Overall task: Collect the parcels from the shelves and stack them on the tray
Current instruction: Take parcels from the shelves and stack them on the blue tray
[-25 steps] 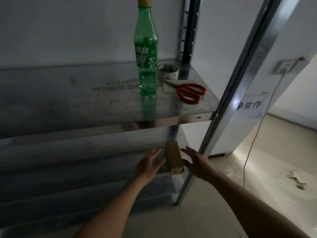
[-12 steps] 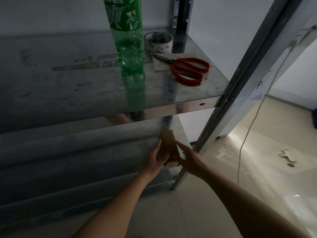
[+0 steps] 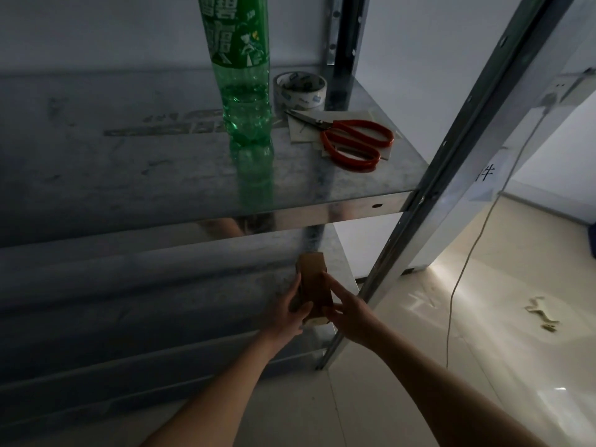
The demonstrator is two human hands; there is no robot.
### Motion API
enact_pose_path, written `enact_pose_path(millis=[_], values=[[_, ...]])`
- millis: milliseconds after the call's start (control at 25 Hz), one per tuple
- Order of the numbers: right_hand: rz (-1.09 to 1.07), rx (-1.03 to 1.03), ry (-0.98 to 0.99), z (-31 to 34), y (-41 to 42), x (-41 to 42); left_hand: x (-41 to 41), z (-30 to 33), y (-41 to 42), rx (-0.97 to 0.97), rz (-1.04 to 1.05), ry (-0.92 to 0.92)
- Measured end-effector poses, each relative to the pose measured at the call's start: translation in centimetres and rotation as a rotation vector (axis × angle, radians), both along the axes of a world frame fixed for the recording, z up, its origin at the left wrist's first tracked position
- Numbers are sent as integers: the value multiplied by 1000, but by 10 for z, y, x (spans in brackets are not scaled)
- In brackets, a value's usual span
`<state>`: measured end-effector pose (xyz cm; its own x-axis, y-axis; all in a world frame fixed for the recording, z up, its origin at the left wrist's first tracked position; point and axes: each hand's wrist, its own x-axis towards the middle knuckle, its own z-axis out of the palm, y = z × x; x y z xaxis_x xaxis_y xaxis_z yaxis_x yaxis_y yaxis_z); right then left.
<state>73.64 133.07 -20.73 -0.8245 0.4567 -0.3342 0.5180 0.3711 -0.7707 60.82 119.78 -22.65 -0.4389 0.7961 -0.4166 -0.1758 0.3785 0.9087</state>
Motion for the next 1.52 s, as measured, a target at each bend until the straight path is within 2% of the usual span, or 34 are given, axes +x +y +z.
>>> enact_pose_path(millis=[280,560,840,1160,1400,1520], values=[[133,100,47,44,-41,-19,-3,36,-59,55,113,64],[415,77,153,114,-157,-80,-18,112,-205,107,381,184],[788,181,246,205,-360,-172,-36,210,-422,95,684,237],[1142,194,340,303,-654,-228,-28,292,-707,33,1081,526],[1378,218,431,326,-835,-242,-5,316,-879,-107,1215,746],[1468,320,436,325,-896,-239,5,313,-937,-151,1262,701]])
